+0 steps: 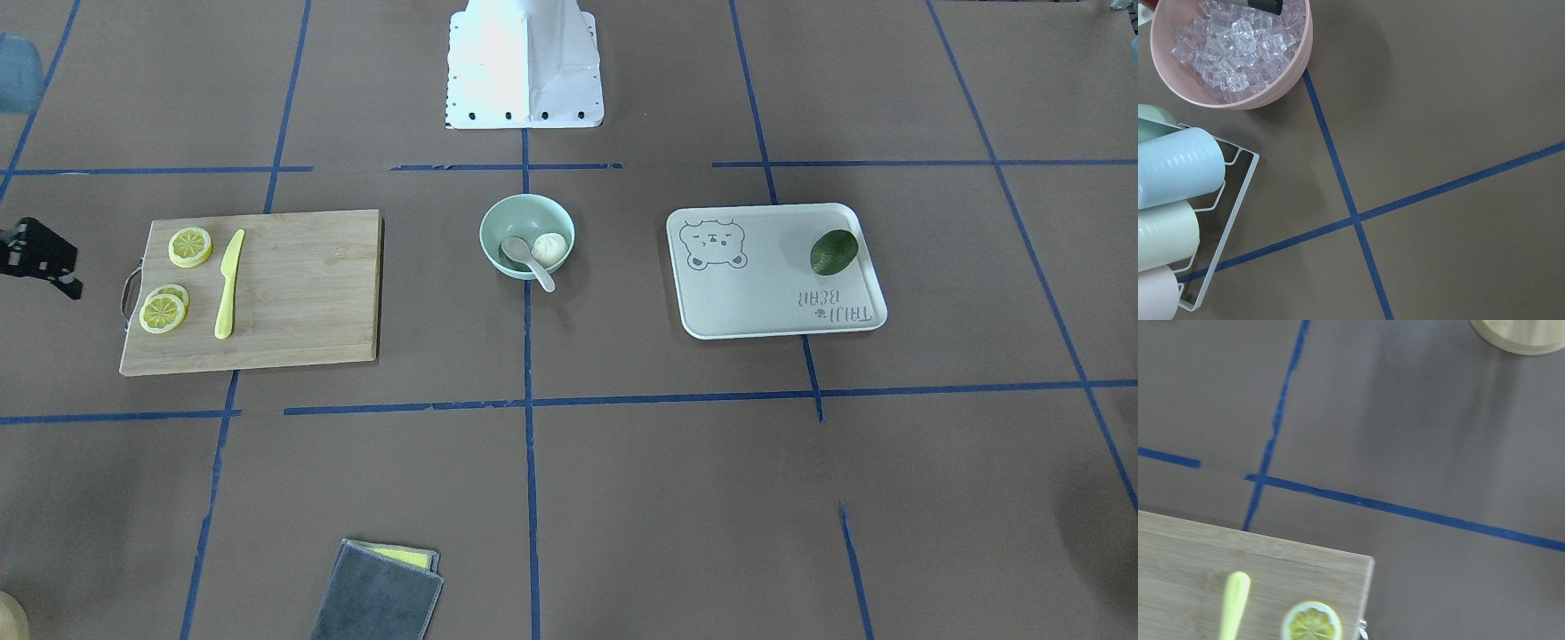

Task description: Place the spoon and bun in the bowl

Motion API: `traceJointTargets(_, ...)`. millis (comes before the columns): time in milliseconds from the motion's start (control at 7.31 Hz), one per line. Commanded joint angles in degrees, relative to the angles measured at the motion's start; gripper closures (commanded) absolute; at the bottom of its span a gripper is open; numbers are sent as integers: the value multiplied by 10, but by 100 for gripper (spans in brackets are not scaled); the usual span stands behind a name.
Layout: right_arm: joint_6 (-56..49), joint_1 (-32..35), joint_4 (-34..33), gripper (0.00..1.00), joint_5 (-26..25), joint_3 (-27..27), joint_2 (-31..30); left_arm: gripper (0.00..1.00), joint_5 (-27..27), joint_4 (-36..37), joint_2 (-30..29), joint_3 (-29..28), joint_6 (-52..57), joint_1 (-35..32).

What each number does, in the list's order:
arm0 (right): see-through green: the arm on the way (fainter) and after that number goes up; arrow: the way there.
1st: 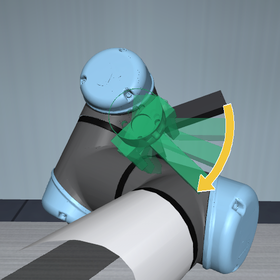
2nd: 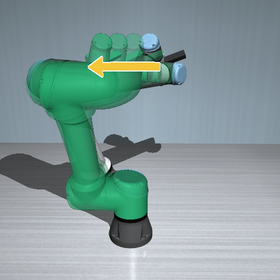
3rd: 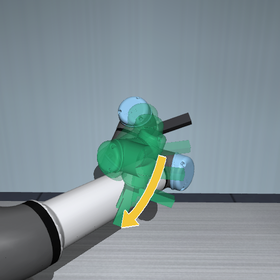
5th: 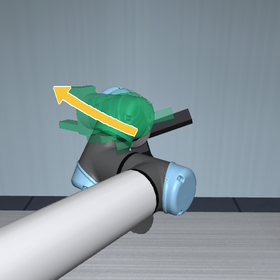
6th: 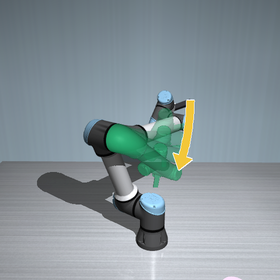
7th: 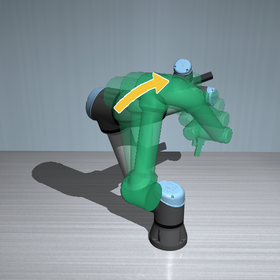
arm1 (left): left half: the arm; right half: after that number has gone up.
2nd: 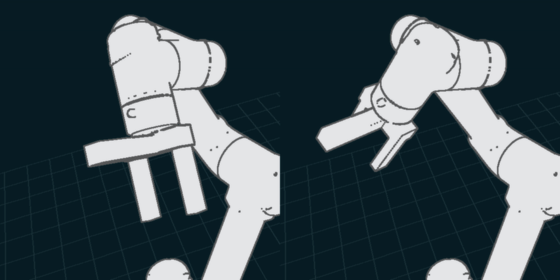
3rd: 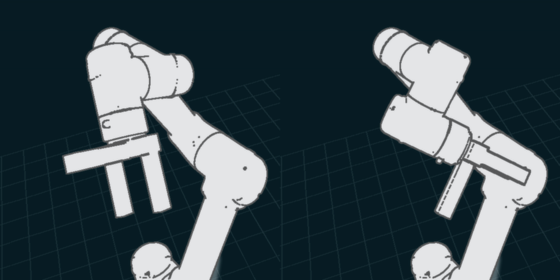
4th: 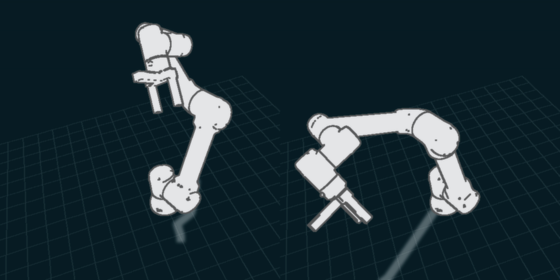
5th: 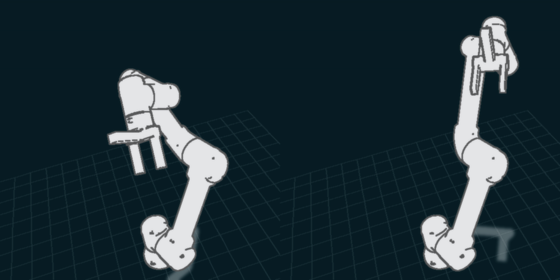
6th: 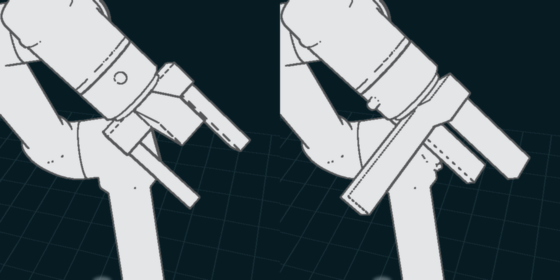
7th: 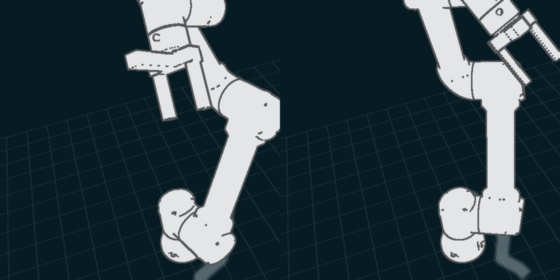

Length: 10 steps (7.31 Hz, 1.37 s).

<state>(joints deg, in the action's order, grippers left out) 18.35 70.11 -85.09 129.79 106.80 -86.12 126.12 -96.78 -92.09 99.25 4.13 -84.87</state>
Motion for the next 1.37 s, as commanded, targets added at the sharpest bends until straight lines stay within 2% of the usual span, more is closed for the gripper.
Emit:
traceJointTargets(0,-203,115,-120,0,8,-7,-26,0,24,1,19,-3,0,-8)
traceJointTargets(137,-251,146,-122,0,34,-29,-47,0,41,1,30,-9,0,-25)
traceJointTargets(410,-309,214,-117,0,100,-114,-50,0,43,1,74,-12,31,-54)
traceJointTargets(684,-300,215,-116,0,96,-118,-41,0,77,3,100,-13,28,-64)
traceJointTargets(1094,-213,214,-116,0,98,-119,-47,0,79,1,95,-20,14,-62)
traceJointTargets(1231,-214,214,-116,0,98,-121,-48,0,79,1,95,-20,12,-62)
